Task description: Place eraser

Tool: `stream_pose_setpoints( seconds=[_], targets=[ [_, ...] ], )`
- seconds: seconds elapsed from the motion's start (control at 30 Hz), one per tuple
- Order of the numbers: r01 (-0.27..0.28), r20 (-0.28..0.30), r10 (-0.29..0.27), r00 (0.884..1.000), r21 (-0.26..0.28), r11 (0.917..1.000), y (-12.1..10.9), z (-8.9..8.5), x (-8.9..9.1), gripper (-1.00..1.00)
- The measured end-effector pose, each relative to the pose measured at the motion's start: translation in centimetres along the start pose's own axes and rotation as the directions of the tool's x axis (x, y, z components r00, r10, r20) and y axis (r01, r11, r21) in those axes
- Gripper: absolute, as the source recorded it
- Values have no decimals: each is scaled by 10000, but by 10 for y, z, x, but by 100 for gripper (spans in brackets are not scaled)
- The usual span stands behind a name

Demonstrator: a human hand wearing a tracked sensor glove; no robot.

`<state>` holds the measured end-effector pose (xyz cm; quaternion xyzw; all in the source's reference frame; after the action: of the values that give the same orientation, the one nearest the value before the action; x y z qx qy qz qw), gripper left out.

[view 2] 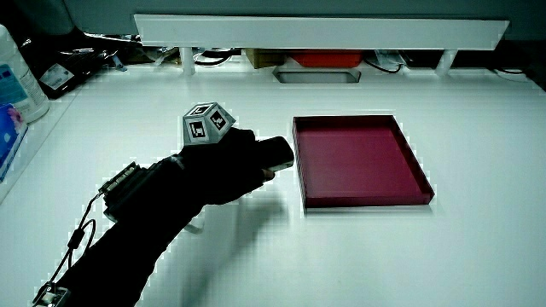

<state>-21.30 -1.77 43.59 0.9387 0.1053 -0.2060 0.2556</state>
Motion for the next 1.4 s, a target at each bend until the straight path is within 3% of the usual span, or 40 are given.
stream_pose_setpoints(
  seconds=[0.13, 0.17, 0.4, 0.7, 0.73, 1.07, 1.27, 1.4],
  targets=[
    [-449, -331, 440, 9985, -261, 9986, -2, -3, -12, 0],
    [-596, -479, 574, 9972, -447, 9972, 1, -10, -25, 0],
    [-1288, -404, 1254, 9913, -969, 9869, 5, -25, -57, 0],
    [-1821, -344, 1789, 9833, -1566, 9707, 9, -39, -77, 0],
    [-1804, -104, 1810, 9834, -1532, 9716, 8, -39, -78, 0],
    [-1742, -92, 1746, 9846, -1410, 9746, 7, -38, -80, 0],
    [-1934, 74, 1966, 9805, -1467, 9701, 1, -38, -88, -33],
    [-1511, 329, 1576, 9870, -1489, 9772, -5, -21, -79, -56]
  ],
)
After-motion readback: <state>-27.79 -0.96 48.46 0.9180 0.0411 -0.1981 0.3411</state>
